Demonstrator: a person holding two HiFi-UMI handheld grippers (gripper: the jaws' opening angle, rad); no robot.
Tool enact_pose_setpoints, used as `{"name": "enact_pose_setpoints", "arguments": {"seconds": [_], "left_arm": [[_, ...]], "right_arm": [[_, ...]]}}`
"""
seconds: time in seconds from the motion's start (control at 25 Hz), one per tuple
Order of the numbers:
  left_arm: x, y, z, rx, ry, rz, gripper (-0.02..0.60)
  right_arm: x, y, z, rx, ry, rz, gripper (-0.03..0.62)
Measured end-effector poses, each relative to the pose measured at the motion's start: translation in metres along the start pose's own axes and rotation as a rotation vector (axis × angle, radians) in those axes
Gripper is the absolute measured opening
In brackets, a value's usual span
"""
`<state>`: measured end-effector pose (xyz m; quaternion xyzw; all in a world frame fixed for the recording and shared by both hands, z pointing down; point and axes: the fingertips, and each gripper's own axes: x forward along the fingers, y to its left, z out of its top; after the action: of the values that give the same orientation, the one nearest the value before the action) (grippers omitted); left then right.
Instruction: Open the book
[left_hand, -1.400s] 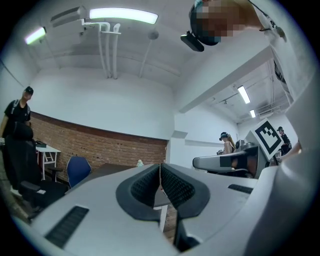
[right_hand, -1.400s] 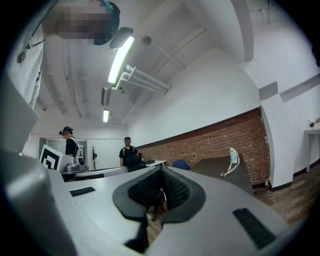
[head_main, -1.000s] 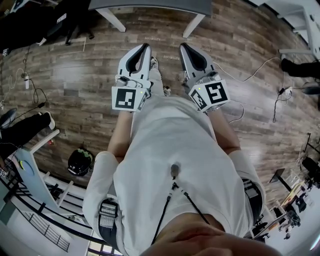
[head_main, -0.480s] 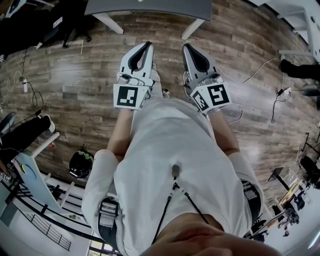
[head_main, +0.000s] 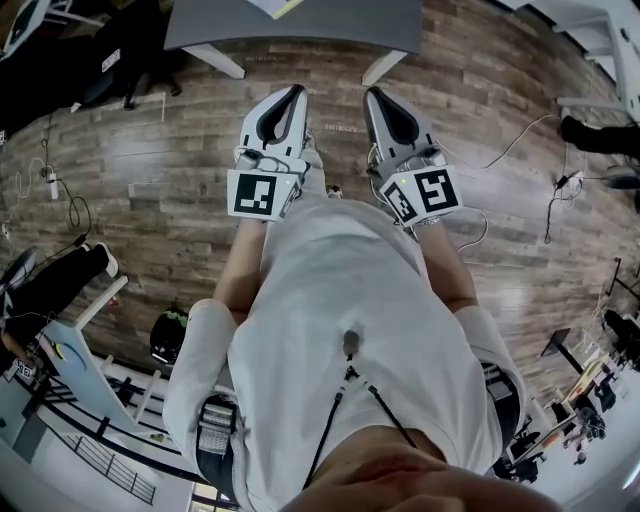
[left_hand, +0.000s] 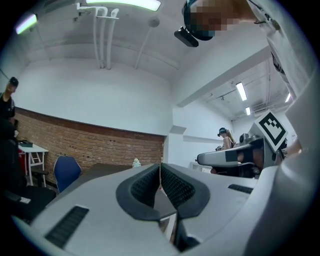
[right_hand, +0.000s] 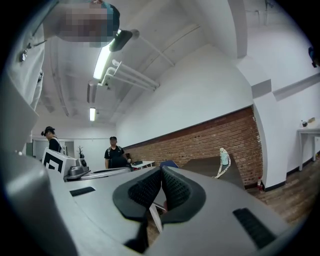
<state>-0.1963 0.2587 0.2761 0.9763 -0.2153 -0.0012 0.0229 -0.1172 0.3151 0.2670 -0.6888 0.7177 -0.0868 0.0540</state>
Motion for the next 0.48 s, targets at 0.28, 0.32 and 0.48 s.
{"name": "enact_pose_setpoints", "arguments": {"seconds": [0.28, 0.32, 0.48], "left_arm": [[0.049, 0.035, 0.007, 0.01, 0.001, -0.048, 0.028], [0.056, 0.041, 0.006, 0.011, 0.002, -0.053, 0.028], [0.074, 0.072, 0.006, 0.009, 0.013, -0.052, 0.028]], "right_arm": [[0.049, -0.027, 0.009, 0.005, 0.007, -0.047, 0.037], [0.057, -0.03, 0.01, 0.006, 0.007, -0.051, 0.037], [0.09, -0.034, 0.012, 0.005, 0.005, -0.064, 0.037]]}}
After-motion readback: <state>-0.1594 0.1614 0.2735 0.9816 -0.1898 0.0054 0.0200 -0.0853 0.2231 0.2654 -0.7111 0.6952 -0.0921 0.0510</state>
